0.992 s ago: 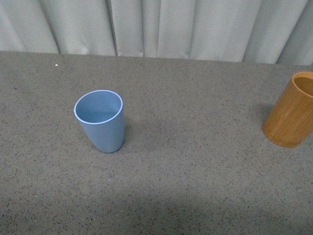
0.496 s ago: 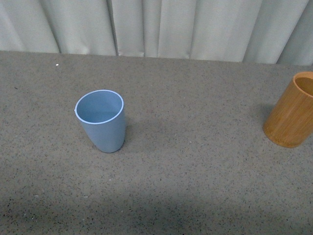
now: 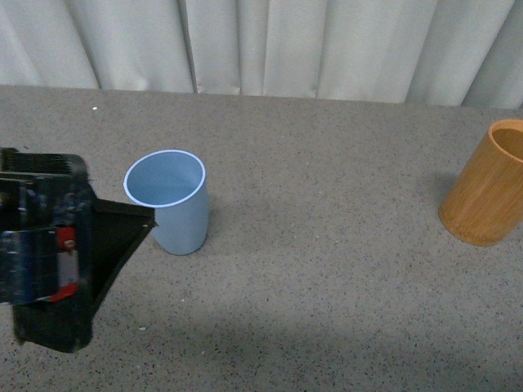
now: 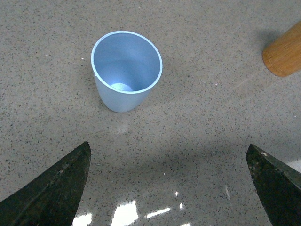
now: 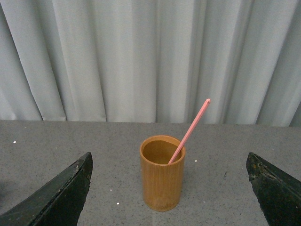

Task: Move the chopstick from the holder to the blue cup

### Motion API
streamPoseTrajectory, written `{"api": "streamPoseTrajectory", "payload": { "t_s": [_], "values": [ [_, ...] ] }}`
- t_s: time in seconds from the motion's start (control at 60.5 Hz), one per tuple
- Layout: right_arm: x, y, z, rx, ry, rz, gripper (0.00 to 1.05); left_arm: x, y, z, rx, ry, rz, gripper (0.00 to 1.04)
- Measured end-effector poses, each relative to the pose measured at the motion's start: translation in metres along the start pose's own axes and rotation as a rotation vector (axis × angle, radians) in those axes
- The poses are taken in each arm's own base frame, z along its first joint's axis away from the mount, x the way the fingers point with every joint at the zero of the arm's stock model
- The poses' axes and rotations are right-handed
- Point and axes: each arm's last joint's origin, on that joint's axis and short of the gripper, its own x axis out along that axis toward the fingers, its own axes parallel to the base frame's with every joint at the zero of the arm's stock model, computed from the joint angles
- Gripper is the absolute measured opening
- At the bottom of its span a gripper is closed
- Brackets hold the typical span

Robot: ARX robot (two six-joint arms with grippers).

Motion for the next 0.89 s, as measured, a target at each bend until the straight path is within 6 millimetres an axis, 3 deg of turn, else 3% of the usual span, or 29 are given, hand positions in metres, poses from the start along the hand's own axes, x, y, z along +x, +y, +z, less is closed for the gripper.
{"api": "streamPoseTrajectory", "payload": {
  "t_s": [0.397, 0.893],
  "values": [
    [0.0, 0.0, 0.0, 0.0, 0.0, 0.0, 0.95, 0.036, -0.022, 0.008, 0.027, 0.059, 0.03, 0.98],
    [0.0, 0.0, 0.0, 0.0, 0.0, 0.0, 0.95, 0.076, -0.024, 0.012, -0.004, 0.14, 0.141, 0.98]
  ]
}}
